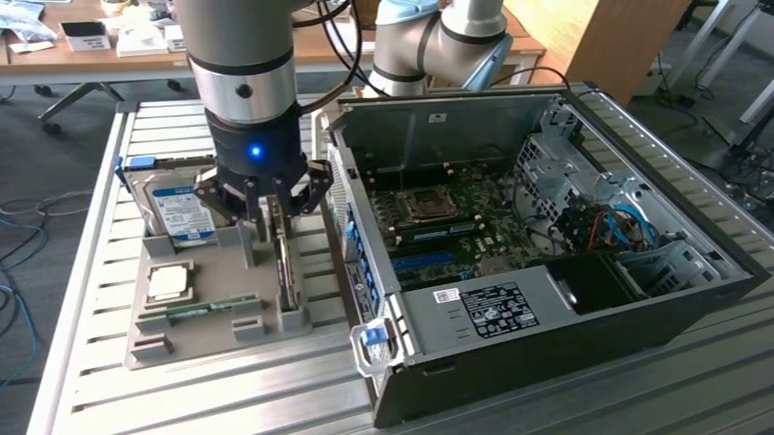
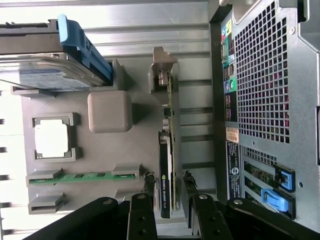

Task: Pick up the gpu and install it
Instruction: 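Pick up the gpu and move the gpu toward the slot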

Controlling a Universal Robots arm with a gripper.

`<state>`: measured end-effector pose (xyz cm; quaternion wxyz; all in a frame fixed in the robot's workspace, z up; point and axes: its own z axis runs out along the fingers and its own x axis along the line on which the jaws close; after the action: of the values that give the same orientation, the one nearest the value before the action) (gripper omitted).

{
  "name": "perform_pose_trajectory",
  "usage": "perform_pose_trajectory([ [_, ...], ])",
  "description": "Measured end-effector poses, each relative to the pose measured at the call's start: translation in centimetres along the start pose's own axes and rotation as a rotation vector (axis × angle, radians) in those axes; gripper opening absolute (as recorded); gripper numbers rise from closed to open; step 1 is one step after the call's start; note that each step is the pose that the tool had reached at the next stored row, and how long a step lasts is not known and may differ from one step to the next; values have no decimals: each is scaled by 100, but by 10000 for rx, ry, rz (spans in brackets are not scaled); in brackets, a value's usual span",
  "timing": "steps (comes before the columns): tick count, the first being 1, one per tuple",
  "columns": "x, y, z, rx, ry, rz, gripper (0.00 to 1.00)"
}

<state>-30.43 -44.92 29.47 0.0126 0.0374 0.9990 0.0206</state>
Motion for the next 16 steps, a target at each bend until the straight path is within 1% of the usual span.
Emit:
perform_pose_trajectory([
  [5, 1, -2, 60, 0, 0, 0, 36],
  [8, 2, -3, 76, 1, 1, 0, 36],
  [16, 4, -7, 160, 0, 0, 0, 36],
])
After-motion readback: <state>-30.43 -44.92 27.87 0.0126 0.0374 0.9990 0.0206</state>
